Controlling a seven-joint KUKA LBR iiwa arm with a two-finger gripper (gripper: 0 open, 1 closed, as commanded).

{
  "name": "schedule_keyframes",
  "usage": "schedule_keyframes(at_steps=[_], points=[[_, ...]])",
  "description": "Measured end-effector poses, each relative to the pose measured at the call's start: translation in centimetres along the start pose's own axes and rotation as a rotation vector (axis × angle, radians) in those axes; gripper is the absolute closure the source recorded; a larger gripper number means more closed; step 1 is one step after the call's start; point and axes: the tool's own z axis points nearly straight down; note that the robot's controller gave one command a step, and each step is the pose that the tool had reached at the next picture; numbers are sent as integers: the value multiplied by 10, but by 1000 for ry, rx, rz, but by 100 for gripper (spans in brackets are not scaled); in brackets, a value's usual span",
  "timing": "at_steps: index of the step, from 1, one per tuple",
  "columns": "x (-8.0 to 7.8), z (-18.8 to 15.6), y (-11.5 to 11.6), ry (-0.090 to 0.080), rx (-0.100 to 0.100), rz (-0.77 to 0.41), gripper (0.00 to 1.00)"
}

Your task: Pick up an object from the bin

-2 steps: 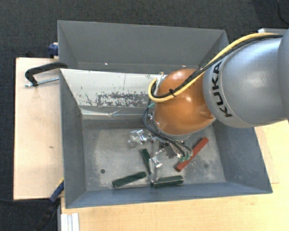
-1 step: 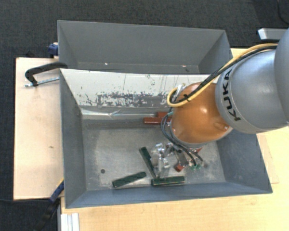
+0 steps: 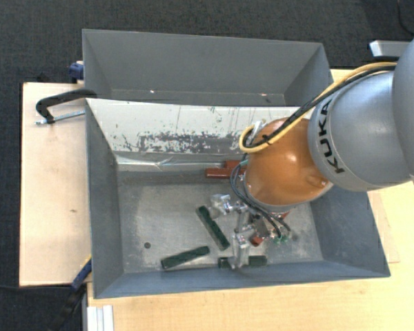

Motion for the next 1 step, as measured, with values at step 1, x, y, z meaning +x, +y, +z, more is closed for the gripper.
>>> schedule_keyframes(at_steps=[1], points=[[0,0,0,-1,0,0,100]])
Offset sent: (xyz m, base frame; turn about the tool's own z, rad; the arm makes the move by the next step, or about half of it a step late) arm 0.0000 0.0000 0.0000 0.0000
